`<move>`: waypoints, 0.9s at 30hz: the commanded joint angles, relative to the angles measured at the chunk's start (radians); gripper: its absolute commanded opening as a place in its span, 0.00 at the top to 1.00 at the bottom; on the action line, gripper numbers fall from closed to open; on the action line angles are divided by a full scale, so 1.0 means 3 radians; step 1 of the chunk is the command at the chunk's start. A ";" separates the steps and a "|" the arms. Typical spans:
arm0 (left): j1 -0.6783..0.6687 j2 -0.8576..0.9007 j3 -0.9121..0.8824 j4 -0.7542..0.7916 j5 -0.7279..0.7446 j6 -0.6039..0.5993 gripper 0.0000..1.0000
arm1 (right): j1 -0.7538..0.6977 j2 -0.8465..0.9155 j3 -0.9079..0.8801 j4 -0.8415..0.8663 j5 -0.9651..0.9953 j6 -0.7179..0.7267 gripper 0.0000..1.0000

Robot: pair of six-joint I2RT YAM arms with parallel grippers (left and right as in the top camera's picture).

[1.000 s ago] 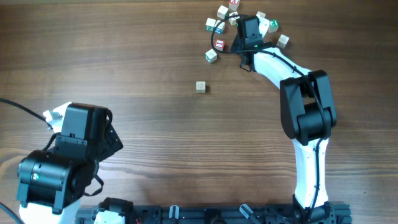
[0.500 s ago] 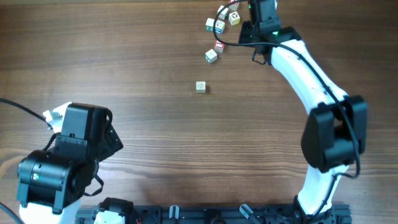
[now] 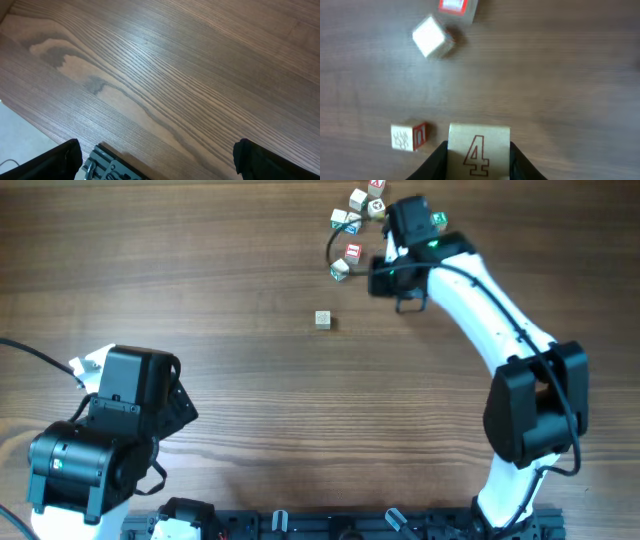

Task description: Form a horizontal line

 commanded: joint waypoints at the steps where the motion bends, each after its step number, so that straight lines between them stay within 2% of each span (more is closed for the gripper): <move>1: 0.0028 -0.0022 -0.0014 0.0009 -0.0053 -0.0070 0.00 | 0.0123 0.0028 -0.0394 0.0324 -0.0042 0.0128 0.71; 8: 0.0028 -0.0022 -0.0014 0.0009 -0.0053 -0.0070 0.00 | 0.0205 0.0029 -0.0891 0.1001 -0.0039 0.0165 0.71; 15: 0.0028 -0.0022 -0.0014 0.0009 -0.0053 -0.0071 0.00 | 0.0331 0.0045 -0.0912 0.1122 0.0047 0.0167 0.67; 19: 0.0028 -0.0022 -0.0014 0.0009 -0.0053 -0.0070 0.00 | 0.0422 0.0075 -0.0912 0.1118 0.0491 0.0417 0.66; 22: 0.0028 -0.0022 -0.0014 0.0009 -0.0053 -0.0071 0.00 | 0.0443 0.0076 -0.0912 0.1143 0.0520 0.0416 0.65; 27: 0.0028 -0.0022 -0.0014 0.0009 -0.0053 -0.0071 0.00 | 0.0443 0.0076 -0.0912 0.1138 0.0523 0.0393 0.55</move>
